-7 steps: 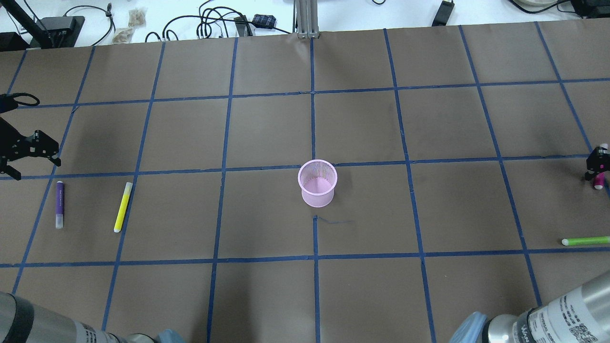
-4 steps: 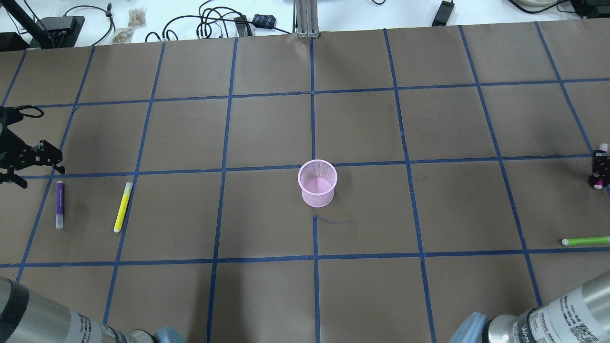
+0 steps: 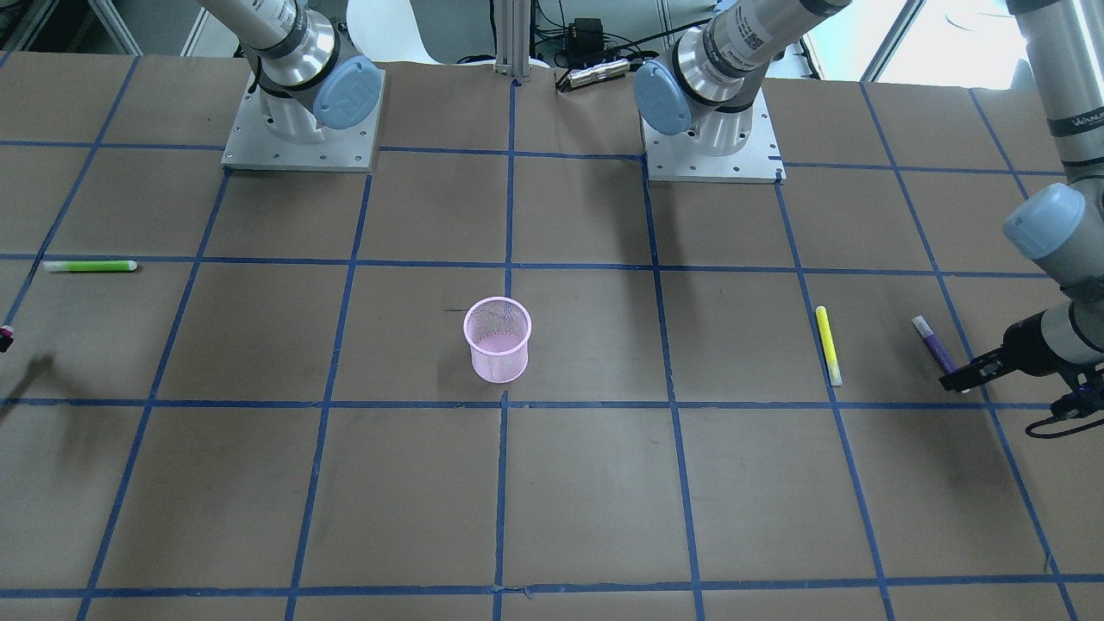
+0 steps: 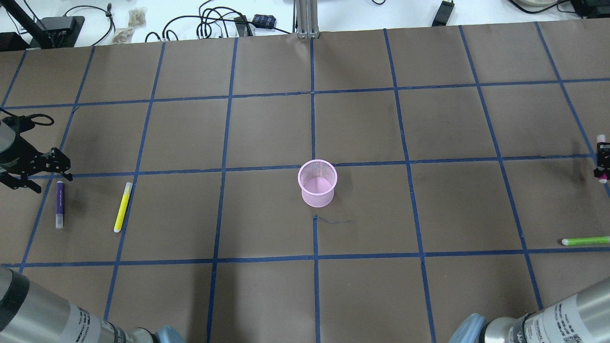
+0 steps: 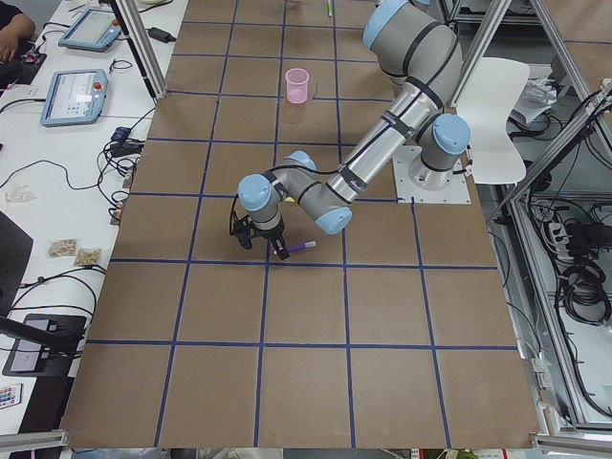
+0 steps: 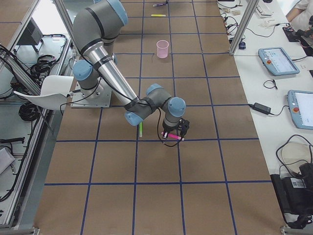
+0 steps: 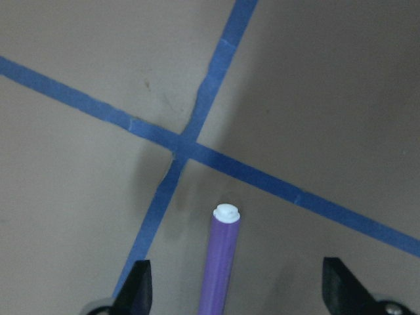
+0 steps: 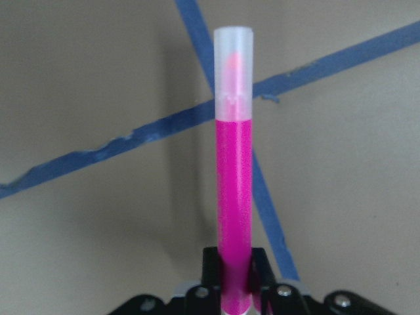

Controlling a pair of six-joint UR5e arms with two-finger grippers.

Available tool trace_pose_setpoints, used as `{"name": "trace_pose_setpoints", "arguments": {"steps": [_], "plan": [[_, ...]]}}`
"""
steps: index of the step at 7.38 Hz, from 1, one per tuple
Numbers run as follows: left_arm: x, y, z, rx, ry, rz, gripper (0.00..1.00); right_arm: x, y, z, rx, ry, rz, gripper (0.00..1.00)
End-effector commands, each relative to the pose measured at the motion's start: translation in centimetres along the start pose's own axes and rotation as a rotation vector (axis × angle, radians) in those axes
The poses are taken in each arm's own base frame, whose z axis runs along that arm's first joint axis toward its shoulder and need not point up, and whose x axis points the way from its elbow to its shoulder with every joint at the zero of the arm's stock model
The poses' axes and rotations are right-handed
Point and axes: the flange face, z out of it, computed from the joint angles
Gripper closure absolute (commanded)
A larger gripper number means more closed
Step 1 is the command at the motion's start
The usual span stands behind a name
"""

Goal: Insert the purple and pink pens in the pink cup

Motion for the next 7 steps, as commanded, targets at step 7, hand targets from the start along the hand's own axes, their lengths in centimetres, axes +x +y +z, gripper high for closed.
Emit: {"name": "trace_pose_setpoints", "arguments": {"steps": [7], "plan": [[-0.1,-0.3,2.0,-0.033,0.004,0.003,0.34,-45.5,14.2,-9.7,-0.342,-0.499,0.434,1.0]]}}
